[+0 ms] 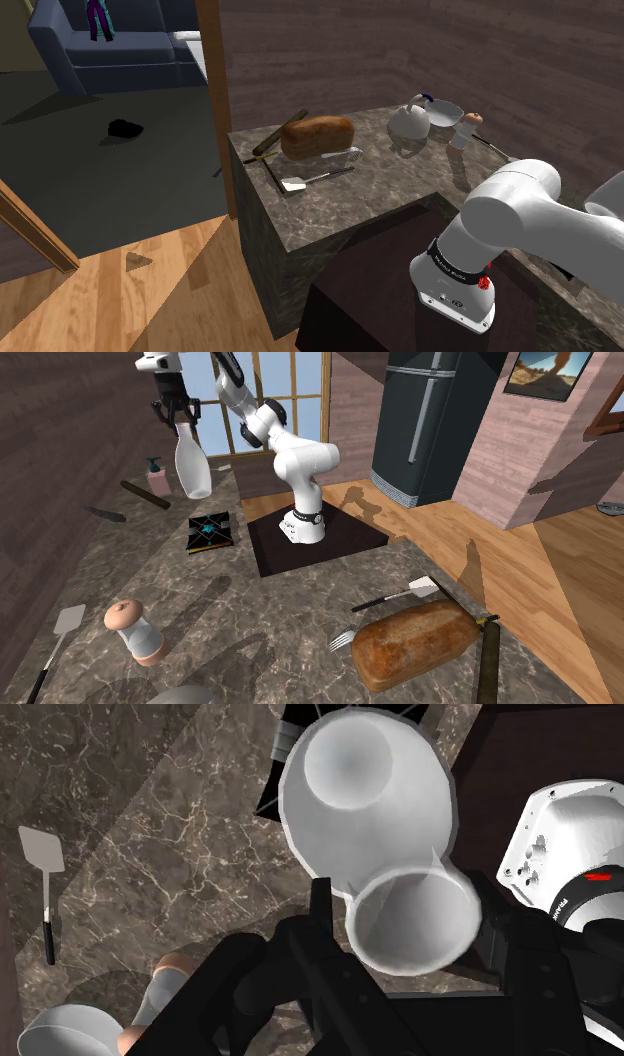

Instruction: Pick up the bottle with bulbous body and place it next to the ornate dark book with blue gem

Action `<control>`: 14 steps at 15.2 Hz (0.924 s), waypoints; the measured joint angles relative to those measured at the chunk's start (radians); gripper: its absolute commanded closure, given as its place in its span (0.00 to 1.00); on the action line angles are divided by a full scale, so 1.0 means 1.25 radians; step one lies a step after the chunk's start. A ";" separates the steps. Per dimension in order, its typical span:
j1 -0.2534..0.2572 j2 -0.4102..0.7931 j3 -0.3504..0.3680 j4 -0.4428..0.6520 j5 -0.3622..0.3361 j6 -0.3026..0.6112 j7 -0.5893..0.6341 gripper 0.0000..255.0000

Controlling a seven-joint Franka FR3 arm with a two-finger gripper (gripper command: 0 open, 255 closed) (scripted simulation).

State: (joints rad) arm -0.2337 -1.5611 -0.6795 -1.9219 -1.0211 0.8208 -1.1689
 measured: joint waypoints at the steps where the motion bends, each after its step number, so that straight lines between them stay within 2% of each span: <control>1: 0.005 0.001 -0.010 0.021 -0.023 -0.001 -0.025 1.00; 8: 0.023 -0.001 -0.076 0.154 -0.182 0.004 -0.213 1.00; 14: 0.069 0.035 -0.140 0.327 -0.301 0.036 -0.380 1.00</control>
State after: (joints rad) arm -0.1480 -1.5176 -0.8549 -1.5126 -1.3975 0.8661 -1.6443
